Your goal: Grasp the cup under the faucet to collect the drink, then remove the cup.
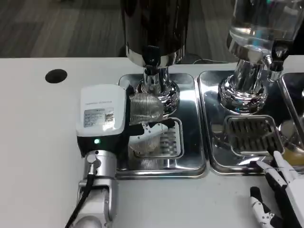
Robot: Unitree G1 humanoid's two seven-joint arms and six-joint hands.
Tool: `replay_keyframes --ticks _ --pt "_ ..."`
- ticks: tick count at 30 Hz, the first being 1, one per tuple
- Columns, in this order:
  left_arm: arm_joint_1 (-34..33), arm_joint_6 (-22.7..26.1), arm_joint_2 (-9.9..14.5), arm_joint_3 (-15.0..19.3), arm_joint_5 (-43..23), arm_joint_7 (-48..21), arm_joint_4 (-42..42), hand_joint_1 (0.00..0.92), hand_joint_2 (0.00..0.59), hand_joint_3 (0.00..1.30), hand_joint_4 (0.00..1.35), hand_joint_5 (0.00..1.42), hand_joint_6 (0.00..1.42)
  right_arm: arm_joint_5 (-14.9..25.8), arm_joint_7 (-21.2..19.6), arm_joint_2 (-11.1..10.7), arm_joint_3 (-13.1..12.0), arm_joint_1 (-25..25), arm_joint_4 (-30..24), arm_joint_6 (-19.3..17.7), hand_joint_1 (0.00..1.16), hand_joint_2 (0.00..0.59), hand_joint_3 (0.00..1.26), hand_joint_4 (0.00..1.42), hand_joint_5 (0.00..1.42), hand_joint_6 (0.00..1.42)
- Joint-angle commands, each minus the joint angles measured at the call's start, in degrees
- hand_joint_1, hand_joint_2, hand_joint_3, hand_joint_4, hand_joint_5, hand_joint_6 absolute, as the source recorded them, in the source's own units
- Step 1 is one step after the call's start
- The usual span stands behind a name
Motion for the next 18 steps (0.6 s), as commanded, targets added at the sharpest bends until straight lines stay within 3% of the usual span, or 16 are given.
replay_keyframes --ticks 1,13,16,18 --pt "-2.6 -0.2 -0.9 0.0 0.3 2.7 2.0 0.667 0.03 0.79 0.67 0.89 1.28 0.8 0.1 -0.7 -0.9 0.8 0.6 0.1 0.18 0.482 0.23 0.0 0.11 0.28" --pt "-3.5 -2.3 -3.3 -0.4 -0.7 8.6 6.7 0.66 0.049 0.75 0.62 0.84 1.23 1.4 0.4 -0.9 -1.4 0.8 0.9 -0.1 0.19 0.482 0.24 0.0 0.11 0.28" --pt "-3.4 -2.4 -3.4 -0.2 -1.2 8.5 7.3 0.596 0.07 0.68 0.54 0.78 1.12 1.7 0.6 -0.9 -1.3 0.5 1.2 -0.1 0.19 0.482 0.24 0.0 0.11 0.28" --pt "-3.3 -2.3 -3.3 -0.2 -1.3 8.4 7.4 0.498 0.091 0.63 0.5 0.76 1.06 1.8 0.6 -0.9 -1.2 0.3 1.5 -0.2 0.19 0.482 0.24 0.0 0.11 0.28"
